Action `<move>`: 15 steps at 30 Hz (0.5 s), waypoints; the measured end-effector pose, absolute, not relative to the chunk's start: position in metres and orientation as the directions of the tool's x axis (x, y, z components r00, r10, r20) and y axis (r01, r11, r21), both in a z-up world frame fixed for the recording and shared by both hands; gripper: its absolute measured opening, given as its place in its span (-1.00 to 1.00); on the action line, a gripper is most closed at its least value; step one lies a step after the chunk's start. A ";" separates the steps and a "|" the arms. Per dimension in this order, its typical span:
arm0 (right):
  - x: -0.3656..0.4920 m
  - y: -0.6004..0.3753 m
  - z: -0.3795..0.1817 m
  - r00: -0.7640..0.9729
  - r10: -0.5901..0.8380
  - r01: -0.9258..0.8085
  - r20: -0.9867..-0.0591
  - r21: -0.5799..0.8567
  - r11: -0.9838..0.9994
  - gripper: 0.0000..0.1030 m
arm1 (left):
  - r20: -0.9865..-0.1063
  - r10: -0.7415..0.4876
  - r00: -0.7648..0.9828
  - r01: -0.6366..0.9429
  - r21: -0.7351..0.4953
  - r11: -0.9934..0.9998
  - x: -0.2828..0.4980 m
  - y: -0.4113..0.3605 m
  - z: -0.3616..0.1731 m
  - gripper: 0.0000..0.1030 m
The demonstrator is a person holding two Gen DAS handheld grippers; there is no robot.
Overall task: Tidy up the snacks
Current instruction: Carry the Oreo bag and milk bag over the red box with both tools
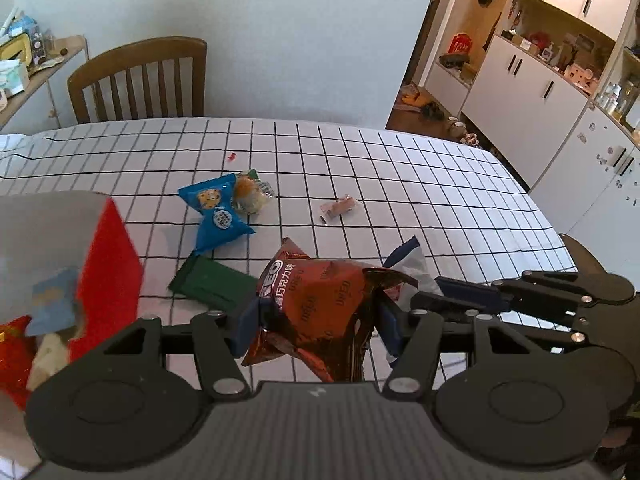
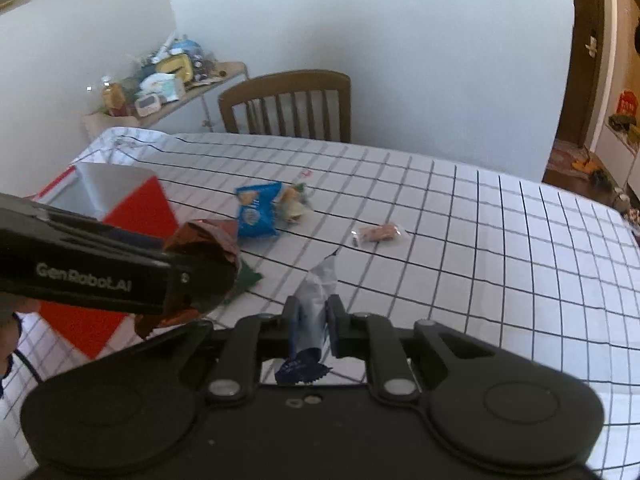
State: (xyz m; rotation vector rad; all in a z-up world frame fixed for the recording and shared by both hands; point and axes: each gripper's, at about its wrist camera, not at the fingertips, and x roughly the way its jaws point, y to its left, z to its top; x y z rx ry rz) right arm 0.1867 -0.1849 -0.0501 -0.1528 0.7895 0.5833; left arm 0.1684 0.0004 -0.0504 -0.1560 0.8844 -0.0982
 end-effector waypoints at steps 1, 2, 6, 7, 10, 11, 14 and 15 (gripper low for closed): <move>0.182 -0.184 -0.045 0.557 0.443 -0.554 -0.702 0.084 0.829 -0.76 | -0.760 -0.147 0.633 0.019 -0.174 0.985 0.162 0.003 -0.046 0.15; 0.177 -0.182 -0.040 0.557 0.449 -0.558 -0.699 0.085 0.825 -0.76 | -0.758 -0.146 0.636 0.019 -0.174 0.985 0.157 0.005 -0.042 0.15; 0.160 -0.172 -0.022 0.556 0.474 -0.575 -0.682 0.096 0.813 -0.76 | -0.750 -0.130 0.648 -0.002 -0.173 0.985 0.135 0.019 -0.030 0.15; 0.156 -0.168 -0.018 0.558 0.481 -0.581 -0.676 0.095 0.808 -0.76 | -0.748 -0.127 0.652 -0.007 -0.173 0.985 0.131 0.024 -0.027 0.15; 0.149 -0.153 -0.009 0.552 0.506 -0.599 -0.663 0.107 0.794 -0.76 | -0.741 -0.106 0.664 -0.021 -0.160 0.987 0.119 0.037 -0.021 0.15; 0.147 -0.147 -0.008 0.551 0.512 -0.603 -0.659 0.110 0.790 -0.76 | -0.740 -0.097 0.665 -0.029 -0.155 0.988 0.115 0.043 -0.019 0.15; 0.140 -0.126 -0.002 0.544 0.533 -0.624 -0.648 0.112 0.773 -0.76 | -0.735 -0.072 0.674 -0.050 -0.142 0.989 0.105 0.061 -0.013 0.15; 0.138 -0.119 -0.001 0.544 0.538 -0.629 -0.644 0.111 0.769 -0.76 | -0.734 -0.064 0.677 -0.058 -0.140 0.988 0.102 0.067 -0.011 0.15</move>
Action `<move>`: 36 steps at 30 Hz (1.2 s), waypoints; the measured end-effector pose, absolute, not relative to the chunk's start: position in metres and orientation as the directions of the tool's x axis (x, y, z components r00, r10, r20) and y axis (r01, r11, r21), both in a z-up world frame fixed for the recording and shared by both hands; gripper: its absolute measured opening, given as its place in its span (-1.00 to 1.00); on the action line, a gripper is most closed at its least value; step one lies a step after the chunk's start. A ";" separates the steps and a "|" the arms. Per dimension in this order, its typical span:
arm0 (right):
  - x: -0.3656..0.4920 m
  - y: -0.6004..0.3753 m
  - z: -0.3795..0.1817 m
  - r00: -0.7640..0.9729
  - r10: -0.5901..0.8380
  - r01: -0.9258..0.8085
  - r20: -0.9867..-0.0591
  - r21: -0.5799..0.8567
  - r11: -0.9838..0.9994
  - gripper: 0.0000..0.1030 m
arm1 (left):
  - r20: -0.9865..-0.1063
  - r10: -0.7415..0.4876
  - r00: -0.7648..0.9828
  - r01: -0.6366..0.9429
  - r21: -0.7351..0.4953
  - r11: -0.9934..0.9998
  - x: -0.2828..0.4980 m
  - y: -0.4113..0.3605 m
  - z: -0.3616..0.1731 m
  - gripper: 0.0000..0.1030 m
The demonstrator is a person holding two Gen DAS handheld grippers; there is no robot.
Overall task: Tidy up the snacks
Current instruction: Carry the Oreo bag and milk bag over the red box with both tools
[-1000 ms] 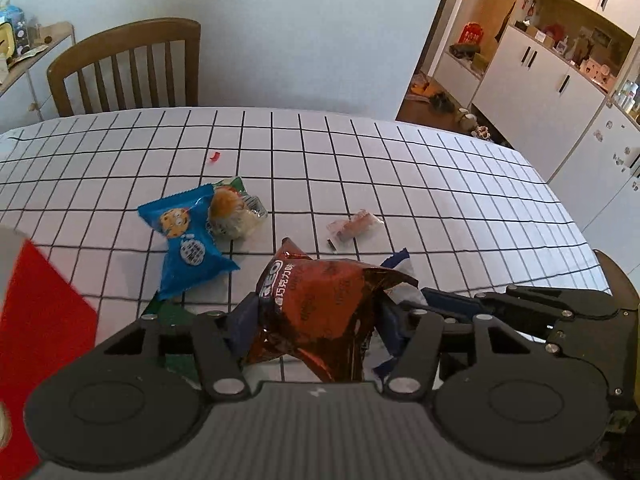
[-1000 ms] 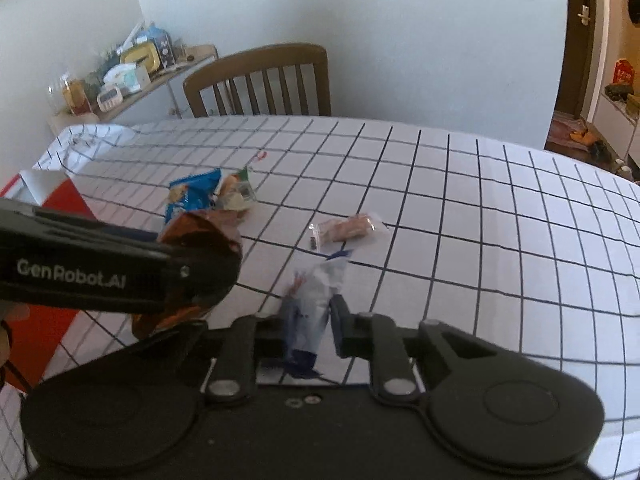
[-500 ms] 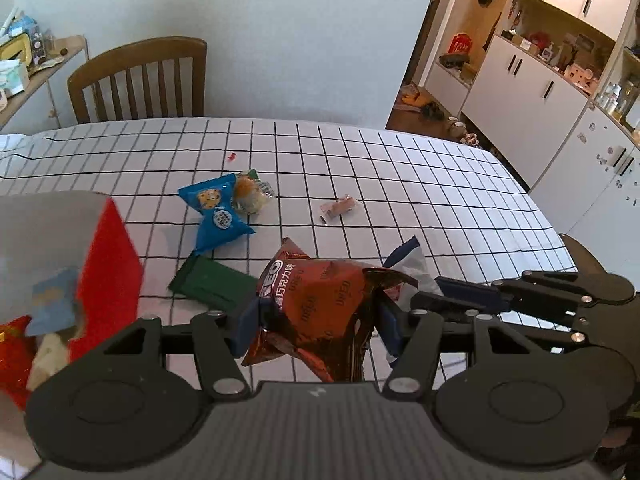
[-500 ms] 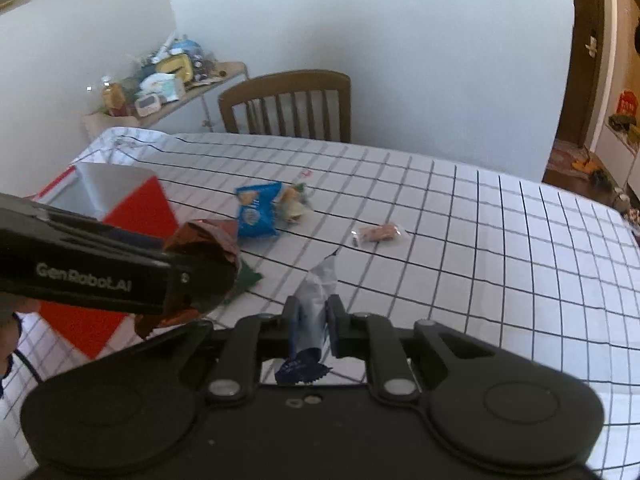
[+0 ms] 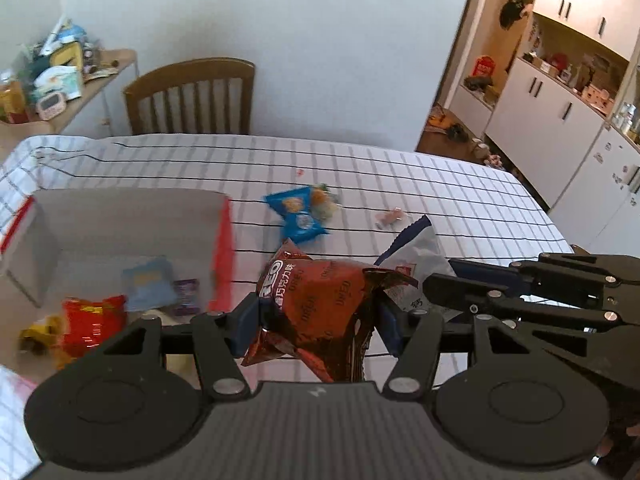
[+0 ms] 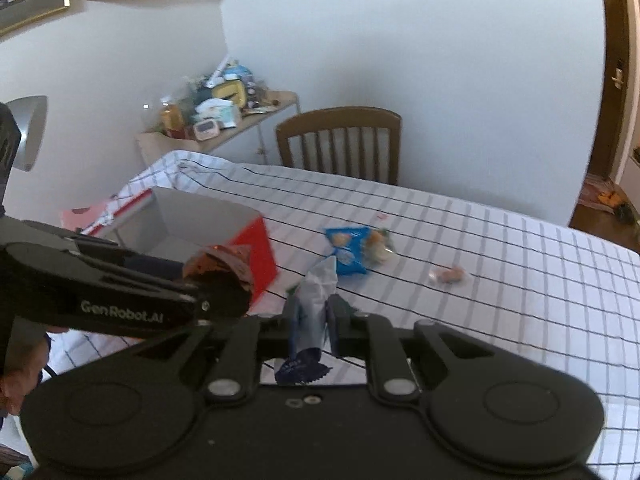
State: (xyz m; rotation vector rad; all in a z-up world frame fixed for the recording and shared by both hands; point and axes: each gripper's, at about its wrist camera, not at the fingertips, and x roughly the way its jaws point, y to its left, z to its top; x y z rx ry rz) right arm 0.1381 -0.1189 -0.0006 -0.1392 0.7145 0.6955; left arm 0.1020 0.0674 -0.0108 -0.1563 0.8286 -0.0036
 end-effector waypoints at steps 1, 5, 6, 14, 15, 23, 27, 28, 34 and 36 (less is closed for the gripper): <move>0.136 -0.111 0.001 0.542 0.544 -0.636 -0.641 0.110 0.764 -0.76 | -0.731 -0.057 0.680 -0.065 -0.138 0.988 0.099 0.074 -0.009 0.15; 0.129 -0.084 0.005 0.533 0.563 -0.660 -0.632 0.106 0.744 -0.76 | -0.724 -0.031 0.689 -0.097 -0.135 0.986 0.088 0.105 -0.003 0.15; 0.127 -0.076 0.006 0.530 0.566 -0.665 -0.631 0.104 0.739 -0.76 | -0.722 -0.024 0.691 -0.107 -0.135 0.985 0.085 0.113 -0.002 0.15; 0.120 -0.024 0.004 0.513 0.579 -0.690 -0.634 0.097 0.718 -0.76 | -0.711 0.031 0.703 -0.171 -0.127 0.977 0.068 0.175 0.005 0.16; 0.119 -0.017 0.002 0.513 0.575 -0.690 -0.637 0.092 0.718 -0.76 | -0.711 0.040 0.703 -0.180 -0.123 0.976 0.067 0.183 0.005 0.15; 0.126 0.025 -0.019 0.486 0.556 -0.679 -0.674 0.109 0.726 -0.76 | -0.726 0.098 0.680 -0.237 -0.091 0.967 0.069 0.235 -0.006 0.16; 0.130 0.043 -0.031 0.472 0.548 -0.677 -0.691 0.114 0.727 -0.76 | -0.740 0.122 0.661 -0.259 -0.072 0.963 0.071 0.255 -0.013 0.16; 0.131 0.048 -0.033 0.469 0.545 -0.676 -0.695 0.115 0.728 -0.76 | -0.744 0.125 0.657 -0.263 -0.070 0.962 0.072 0.261 -0.016 0.16; 0.136 0.072 -0.050 0.442 0.536 -0.677 -0.719 0.125 0.726 -0.76 | -0.771 0.152 0.618 -0.285 -0.040 0.958 0.083 0.283 -0.031 0.16; 0.137 0.080 -0.056 0.431 0.532 -0.679 -0.729 0.127 0.723 -0.76 | -0.783 0.157 0.601 -0.290 -0.031 0.956 0.087 0.288 -0.039 0.16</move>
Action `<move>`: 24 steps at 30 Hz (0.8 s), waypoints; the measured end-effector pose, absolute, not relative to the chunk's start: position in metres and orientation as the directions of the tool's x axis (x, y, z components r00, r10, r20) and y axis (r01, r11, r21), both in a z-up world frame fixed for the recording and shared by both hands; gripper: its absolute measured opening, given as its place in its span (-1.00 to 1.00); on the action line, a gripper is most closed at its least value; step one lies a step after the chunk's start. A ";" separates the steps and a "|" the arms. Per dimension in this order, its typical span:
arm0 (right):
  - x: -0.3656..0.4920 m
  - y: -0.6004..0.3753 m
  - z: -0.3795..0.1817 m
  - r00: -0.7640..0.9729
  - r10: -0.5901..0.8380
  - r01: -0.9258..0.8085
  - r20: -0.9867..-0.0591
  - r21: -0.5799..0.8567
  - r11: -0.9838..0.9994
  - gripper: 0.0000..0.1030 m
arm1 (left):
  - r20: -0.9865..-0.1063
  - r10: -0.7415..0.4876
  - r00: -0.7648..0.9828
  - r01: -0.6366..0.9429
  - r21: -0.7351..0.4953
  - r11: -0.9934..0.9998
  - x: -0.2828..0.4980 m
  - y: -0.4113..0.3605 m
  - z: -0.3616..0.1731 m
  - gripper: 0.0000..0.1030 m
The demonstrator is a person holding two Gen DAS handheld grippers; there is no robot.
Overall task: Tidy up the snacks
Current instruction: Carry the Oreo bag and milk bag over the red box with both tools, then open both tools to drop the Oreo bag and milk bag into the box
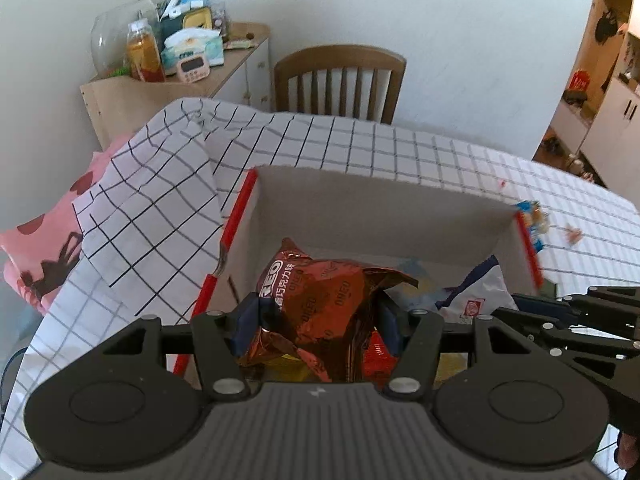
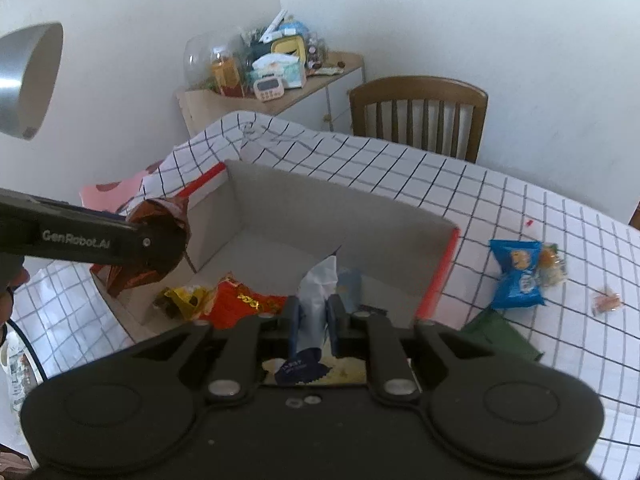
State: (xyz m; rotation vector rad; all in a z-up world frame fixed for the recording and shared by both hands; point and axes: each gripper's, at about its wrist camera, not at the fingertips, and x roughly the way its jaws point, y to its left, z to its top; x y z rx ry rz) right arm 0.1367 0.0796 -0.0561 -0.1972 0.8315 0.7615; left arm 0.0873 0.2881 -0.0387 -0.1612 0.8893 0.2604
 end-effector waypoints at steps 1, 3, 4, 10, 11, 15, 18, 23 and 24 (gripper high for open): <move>0.137 0.083 -0.059 0.426 0.530 -0.680 -0.733 0.127 0.722 -0.76 | -0.789 0.158 0.594 -0.292 -0.029 0.956 0.090 0.291 -0.043 0.16; 0.138 0.088 -0.066 0.416 0.527 -0.682 -0.741 0.130 0.720 -0.76 | -0.801 0.159 0.577 -0.289 -0.018 0.957 0.094 0.293 -0.051 0.16; 0.139 0.090 -0.068 0.411 0.526 -0.681 -0.744 0.132 0.720 -0.76 | -0.807 0.158 0.569 -0.287 -0.015 0.958 0.096 0.292 -0.054 0.16; 0.140 0.096 -0.083 0.387 0.504 -0.678 -0.772 0.132 0.723 -0.75 | -0.833 0.138 0.535 -0.277 -0.019 0.961 0.100 0.291 -0.072 0.16; 0.140 0.097 -0.084 0.385 0.500 -0.676 -0.776 0.131 0.725 -0.75 | -0.836 0.136 0.531 -0.276 -0.019 0.961 0.100 0.291 -0.074 0.16; 0.138 0.100 -0.088 0.373 0.491 -0.679 -0.788 0.129 0.723 -0.75 | -0.841 0.131 0.525 -0.269 -0.018 0.963 0.100 0.289 -0.079 0.16; 0.137 0.103 -0.089 0.370 0.476 -0.679 -0.798 0.117 0.724 -0.70 | -0.840 0.134 0.525 -0.265 -0.012 0.964 0.099 0.286 -0.078 0.18; 0.135 0.101 -0.085 0.371 0.470 -0.672 -0.801 0.118 0.731 -0.59 | -0.837 0.135 0.531 -0.266 -0.014 0.964 0.095 0.285 -0.075 0.20; 0.135 0.100 -0.084 0.371 0.474 -0.672 -0.799 0.121 0.730 -0.56 | -0.834 0.136 0.534 -0.267 -0.014 0.964 0.094 0.284 -0.073 0.20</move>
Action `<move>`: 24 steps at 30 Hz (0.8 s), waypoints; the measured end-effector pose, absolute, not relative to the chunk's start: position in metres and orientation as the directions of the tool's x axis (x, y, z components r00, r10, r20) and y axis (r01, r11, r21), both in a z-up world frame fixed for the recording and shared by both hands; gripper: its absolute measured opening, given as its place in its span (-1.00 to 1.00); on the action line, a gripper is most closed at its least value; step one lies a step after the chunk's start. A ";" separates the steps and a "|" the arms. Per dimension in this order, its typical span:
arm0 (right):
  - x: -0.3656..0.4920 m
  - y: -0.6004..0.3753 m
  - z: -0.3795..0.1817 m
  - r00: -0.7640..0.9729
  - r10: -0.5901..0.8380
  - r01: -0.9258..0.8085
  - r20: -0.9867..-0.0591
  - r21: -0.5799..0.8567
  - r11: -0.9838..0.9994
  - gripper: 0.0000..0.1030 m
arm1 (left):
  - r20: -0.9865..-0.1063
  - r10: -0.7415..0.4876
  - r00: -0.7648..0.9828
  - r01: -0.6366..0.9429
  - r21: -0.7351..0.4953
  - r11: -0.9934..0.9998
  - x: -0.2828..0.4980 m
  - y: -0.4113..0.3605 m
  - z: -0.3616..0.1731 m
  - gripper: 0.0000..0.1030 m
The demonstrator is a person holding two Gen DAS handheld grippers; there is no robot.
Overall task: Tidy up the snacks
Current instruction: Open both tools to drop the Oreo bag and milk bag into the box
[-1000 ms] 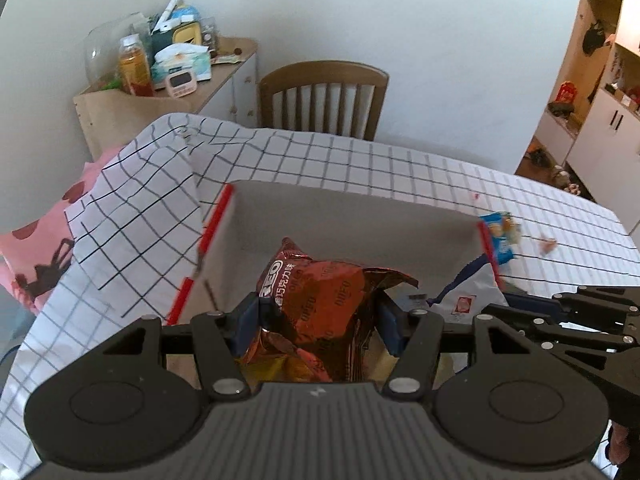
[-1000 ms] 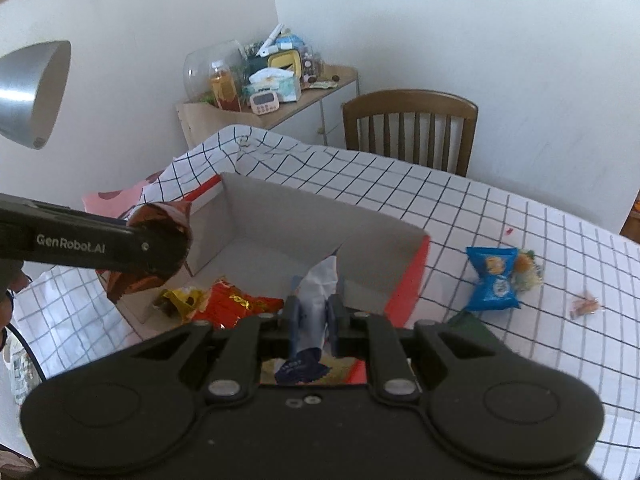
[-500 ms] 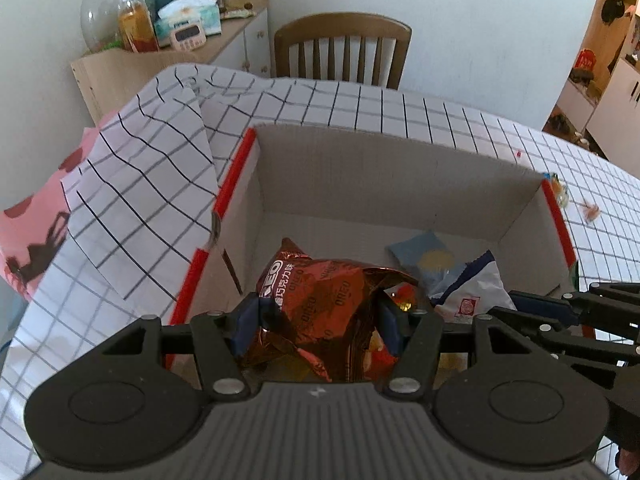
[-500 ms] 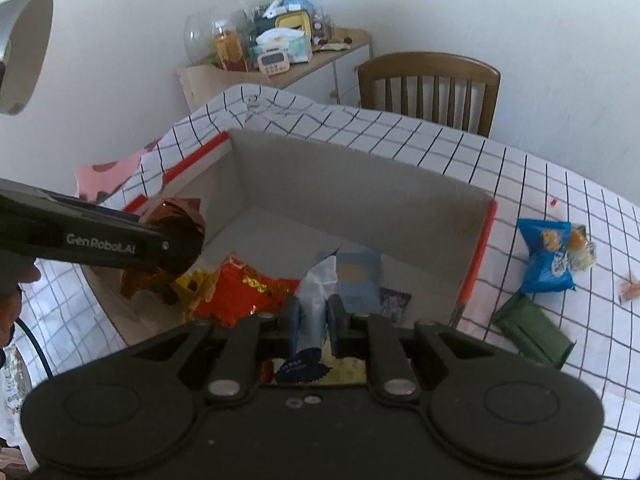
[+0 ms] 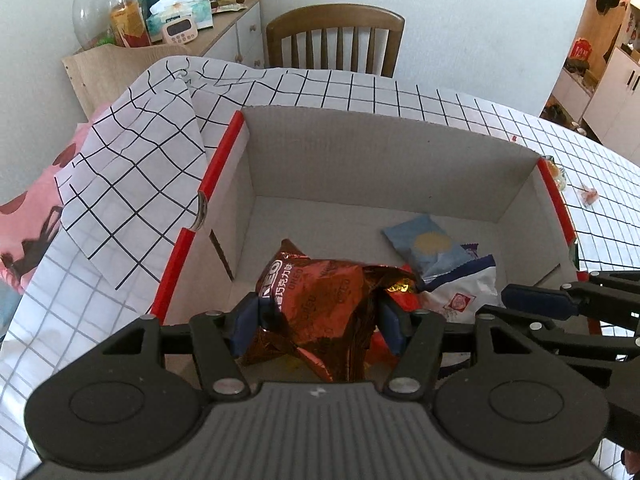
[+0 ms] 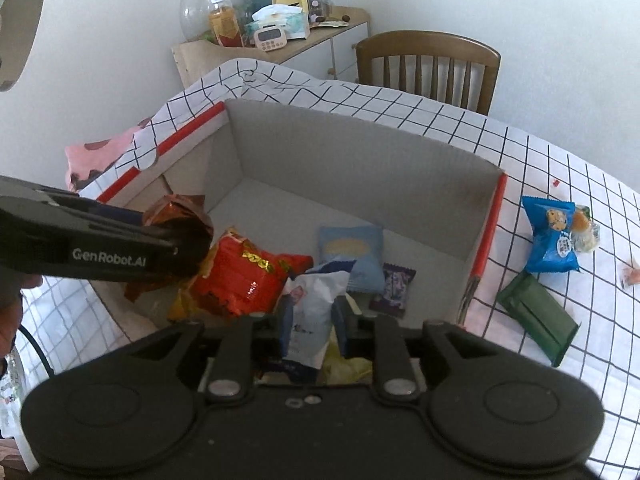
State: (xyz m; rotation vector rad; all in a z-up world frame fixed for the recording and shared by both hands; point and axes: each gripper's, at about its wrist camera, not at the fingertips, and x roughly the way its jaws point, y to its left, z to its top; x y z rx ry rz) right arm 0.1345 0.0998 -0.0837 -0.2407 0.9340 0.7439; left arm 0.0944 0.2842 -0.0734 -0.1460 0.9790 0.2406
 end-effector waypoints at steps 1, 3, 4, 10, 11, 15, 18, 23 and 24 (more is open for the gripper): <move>0.133 0.099 -0.082 0.370 0.476 -0.672 -0.798 0.125 0.730 -0.55 | -0.831 0.139 0.538 -0.265 -0.011 0.964 0.093 0.283 -0.072 0.21; 0.131 0.097 -0.078 0.371 0.481 -0.672 -0.794 0.128 0.729 -0.50 | -0.825 0.148 0.545 -0.263 0.000 0.965 0.091 0.281 -0.069 0.22; 0.130 0.096 -0.076 0.375 0.484 -0.672 -0.791 0.128 0.730 -0.47 | -0.823 0.148 0.548 -0.261 0.001 0.965 0.089 0.280 -0.067 0.22; 0.119 0.086 -0.059 0.394 0.507 -0.673 -0.766 0.136 0.727 -0.22 | -0.798 0.135 0.588 -0.253 -0.023 0.967 0.079 0.273 -0.052 0.25; 0.118 0.085 -0.056 0.398 0.511 -0.673 -0.761 0.136 0.727 -0.16 | -0.791 0.130 0.598 -0.250 -0.030 0.968 0.076 0.272 -0.049 0.27; 0.112 0.077 -0.044 0.419 0.523 -0.668 -0.742 0.138 0.731 0.01 | -0.772 0.116 0.625 -0.243 -0.051 0.969 0.070 0.268 -0.039 0.34; 0.109 0.072 -0.035 0.435 0.531 -0.664 -0.727 0.138 0.735 0.17 | -0.760 0.105 0.641 -0.230 -0.060 0.971 0.066 0.264 -0.032 0.34; 0.105 0.062 -0.024 0.460 0.540 -0.655 -0.705 0.142 0.742 0.37 | -0.737 0.083 0.671 -0.196 -0.068 0.978 0.060 0.253 -0.022 0.36; 0.104 0.060 -0.023 0.464 0.541 -0.652 -0.702 0.143 0.744 0.43 | -0.734 0.078 0.675 -0.191 -0.071 0.979 0.059 0.251 -0.020 0.38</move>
